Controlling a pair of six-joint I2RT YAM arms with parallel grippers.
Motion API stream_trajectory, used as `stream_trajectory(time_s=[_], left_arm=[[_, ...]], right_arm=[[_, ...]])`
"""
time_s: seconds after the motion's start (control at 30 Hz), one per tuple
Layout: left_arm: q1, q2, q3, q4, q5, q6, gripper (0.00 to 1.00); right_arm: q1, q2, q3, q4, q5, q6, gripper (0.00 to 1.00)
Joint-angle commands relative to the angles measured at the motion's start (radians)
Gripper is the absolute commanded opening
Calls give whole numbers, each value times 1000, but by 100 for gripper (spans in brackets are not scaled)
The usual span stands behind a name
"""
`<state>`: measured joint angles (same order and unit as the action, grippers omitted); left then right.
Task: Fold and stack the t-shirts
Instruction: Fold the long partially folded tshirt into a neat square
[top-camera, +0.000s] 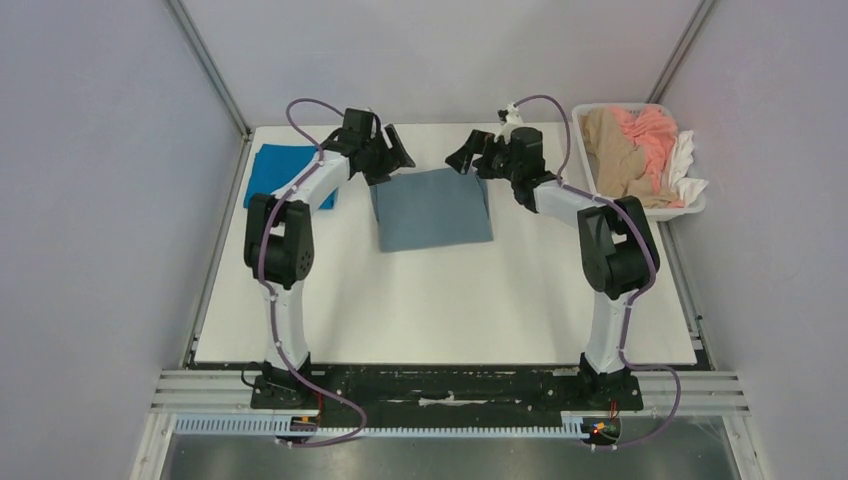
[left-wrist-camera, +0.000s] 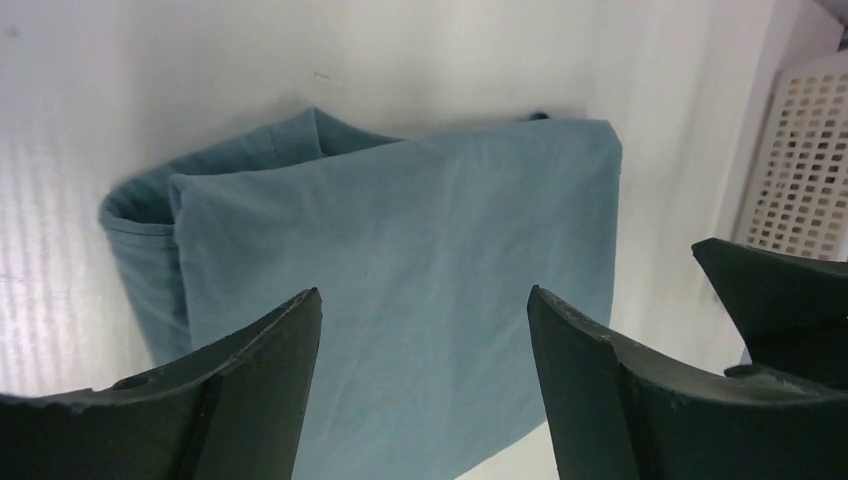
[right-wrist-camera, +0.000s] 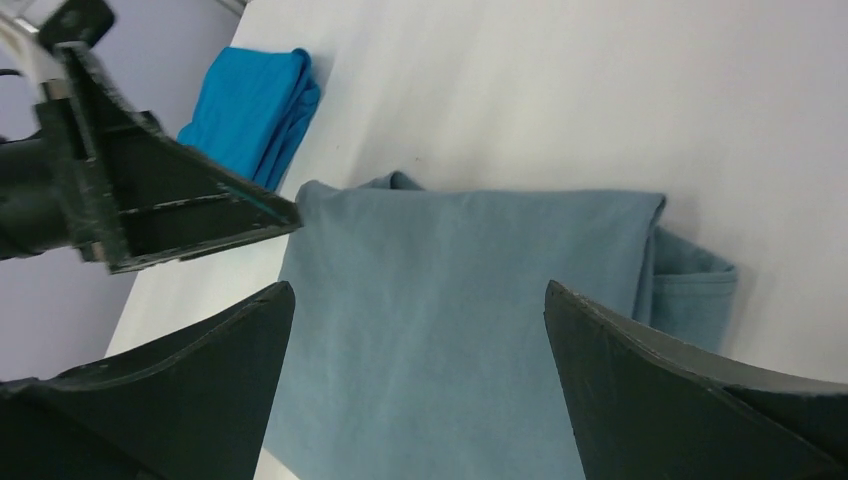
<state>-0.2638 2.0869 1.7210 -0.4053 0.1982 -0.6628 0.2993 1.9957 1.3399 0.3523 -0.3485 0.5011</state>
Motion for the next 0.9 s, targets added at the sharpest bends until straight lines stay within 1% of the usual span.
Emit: stream_trajectory(time_s=[0.0,0.13,0.27,0.37,0.43,0.57,0.67,0.73,0.8,0.87], left_arm=[[-1,92,13,18,61,5,81],[0,167,28,-25,61,0,82],[-4,172,-45,-19,94,-6,82],[-16,128,-137,9,99,-9,82],[-29,72,-224,42,88,-11,82],[-71,-87,-472,117,73,-18,83],[-130,-223,-678,185,52,-24,83],[-172,-297,-781,215,40,-51,83],[-218,-358,-825,225,17,-65,83],[-246,-408,-813,193,-10,-66,84]], right_arm=[[12,46,-43,123,-92,60,98],[14,105,-68,121,-99,79,98],[26,80,-199,117,-5,79,98],[46,28,-331,153,29,86,98],[59,-21,-444,174,48,95,98],[84,-150,-661,184,94,103,98],[109,-285,-841,175,119,105,98],[144,-385,-936,154,142,100,98],[180,-471,-1013,157,191,136,98],[197,-538,-1014,134,203,130,98]])
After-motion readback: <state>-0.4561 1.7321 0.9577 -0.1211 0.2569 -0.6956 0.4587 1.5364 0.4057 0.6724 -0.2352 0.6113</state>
